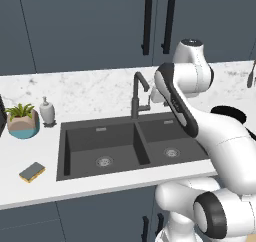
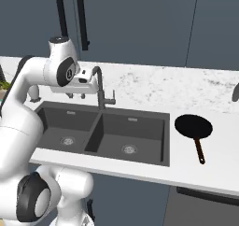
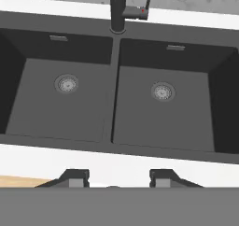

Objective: Pick the pan and sponge and place them into the sink. Then turn on the water.

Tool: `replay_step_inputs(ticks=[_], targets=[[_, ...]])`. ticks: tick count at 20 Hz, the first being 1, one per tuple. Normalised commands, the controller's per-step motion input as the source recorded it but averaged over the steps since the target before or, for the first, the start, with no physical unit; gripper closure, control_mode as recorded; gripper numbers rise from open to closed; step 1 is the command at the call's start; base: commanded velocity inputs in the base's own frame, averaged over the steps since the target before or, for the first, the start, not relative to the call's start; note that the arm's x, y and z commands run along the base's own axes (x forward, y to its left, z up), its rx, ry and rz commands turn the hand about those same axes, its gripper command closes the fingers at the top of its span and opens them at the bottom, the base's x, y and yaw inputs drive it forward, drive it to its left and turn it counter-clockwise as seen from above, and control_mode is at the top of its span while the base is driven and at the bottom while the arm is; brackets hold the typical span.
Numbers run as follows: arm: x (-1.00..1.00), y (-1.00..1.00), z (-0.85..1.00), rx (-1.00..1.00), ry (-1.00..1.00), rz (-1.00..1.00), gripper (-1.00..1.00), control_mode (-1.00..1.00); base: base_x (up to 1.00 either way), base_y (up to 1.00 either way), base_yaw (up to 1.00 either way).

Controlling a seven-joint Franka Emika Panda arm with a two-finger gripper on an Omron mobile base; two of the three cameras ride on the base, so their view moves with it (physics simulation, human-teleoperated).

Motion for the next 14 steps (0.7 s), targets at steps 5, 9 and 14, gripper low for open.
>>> replay_step_inputs(ticks=[5,9,14], targets=[[-0.02,-0.26,0.00,0.00,0.00,-0.01,-1.00,-1.00,0.00,0.00,0.00],[-0.04,-0.79,0.00,0.00,0.00,0.00,-1.00,-1.00,0.00,0.00,0.00],[-0.03,-1.00,-0.05,0.00,0.00,0.00,-1.00,-1.00,0.00,0.00,0.00]])
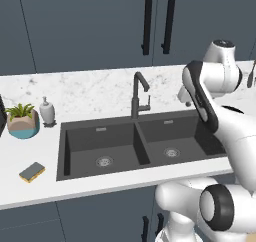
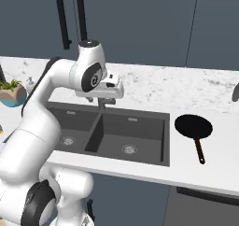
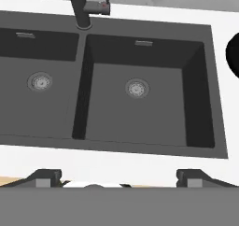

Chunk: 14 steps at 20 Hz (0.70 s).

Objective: Pick the pan and sponge and place them into the sink. Then turn on the water.

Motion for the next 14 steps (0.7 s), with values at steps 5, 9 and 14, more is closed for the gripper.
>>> replay_step_inputs(ticks=[5,9,14], targets=[[0.00,-1.00,-0.24,0.00,0.00,0.00,-1.00,-1.00,0.00,0.00,0.00],[0.10,-1.00,-0.52,0.00,0.00,0.00,-1.00,-1.00,0.00,0.00,0.00],[0.27,-0.94,-0.57,0.00,-0.02,0.00,-1.00,-1.00,0.00,0.00,0.00]])
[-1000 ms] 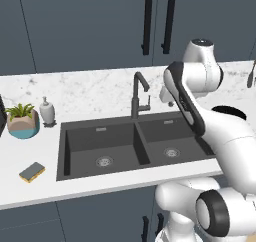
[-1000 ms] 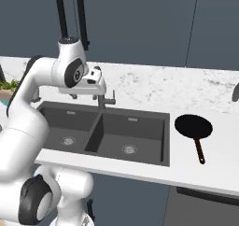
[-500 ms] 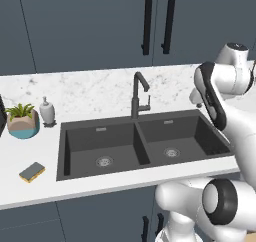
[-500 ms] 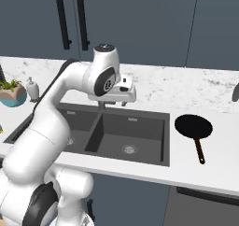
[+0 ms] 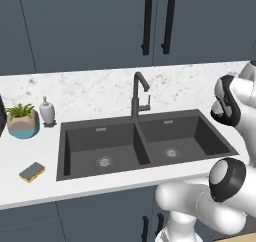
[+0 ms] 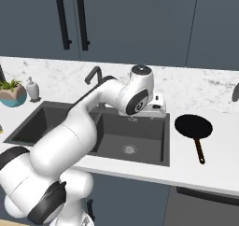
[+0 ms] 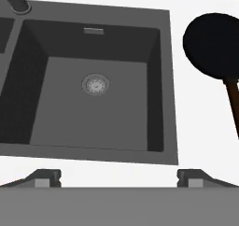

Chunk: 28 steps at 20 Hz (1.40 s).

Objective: Pick the pan and sponge and place them into the sink. Then turn on the water.

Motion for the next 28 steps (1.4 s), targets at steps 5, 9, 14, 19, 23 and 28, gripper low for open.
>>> replay_step_inputs(ticks=[5,9,14,19,23,28], targets=[[0.23,-0.66,-0.44,-0.01,0.00,0.00,-1.00,-1.00,0.00,0.00,0.00],[0.20,-0.37,-0.24,0.00,0.09,-0.04,-1.00,-1.00,0.00,0.00,0.00],[0.33,-0.23,-0.21,0.00,0.08,-0.03,-1.00,-1.00,0.00,0.00,0.00],[0.48,-0.18,-0.32,0.00,0.07,-0.01,-1.00,-1.00,0.00,0.00,0.00],[0.28,-0.16,-0.19,0.00,0.04,0.00,-1.00,-1.00,0.00,0.00,0.00],[0.02,-0.05,-0.01,0.00,0.03,0.00,-1.00,-1.00,0.00,0.00,0.00]])
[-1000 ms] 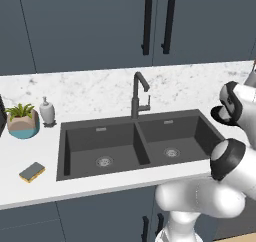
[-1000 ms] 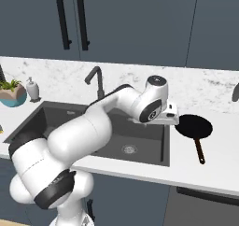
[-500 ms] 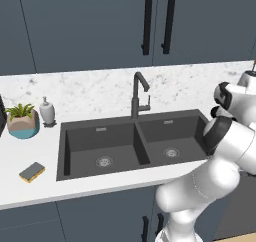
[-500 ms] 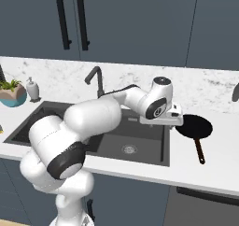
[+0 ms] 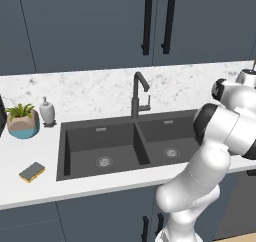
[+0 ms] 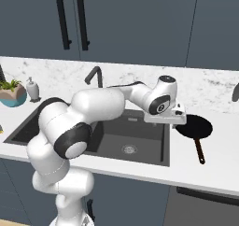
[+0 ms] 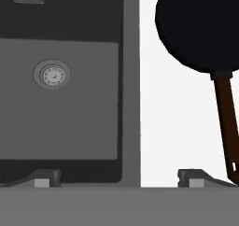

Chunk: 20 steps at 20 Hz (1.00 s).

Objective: Pick the pan and sponge and place them into the sink. Then turn on the water.

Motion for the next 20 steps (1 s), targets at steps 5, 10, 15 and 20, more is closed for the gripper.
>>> replay_step_inputs(ticks=[5,10,15,20], targets=[[0.00,-0.01,-0.04,0.00,0.00,0.00,-1.00,-1.00,0.00,0.00,0.00],[0.00,-0.01,-0.12,0.00,0.00,0.00,-1.00,-1.00,0.00,0.00,0.00],[0.00,-0.20,-0.17,0.00,0.00,0.00,-1.00,-1.00,0.00,0.00,0.00],[0.00,-0.36,-0.18,0.00,0.00,0.02,-1.00,-1.00,0.00,0.00,0.00]])
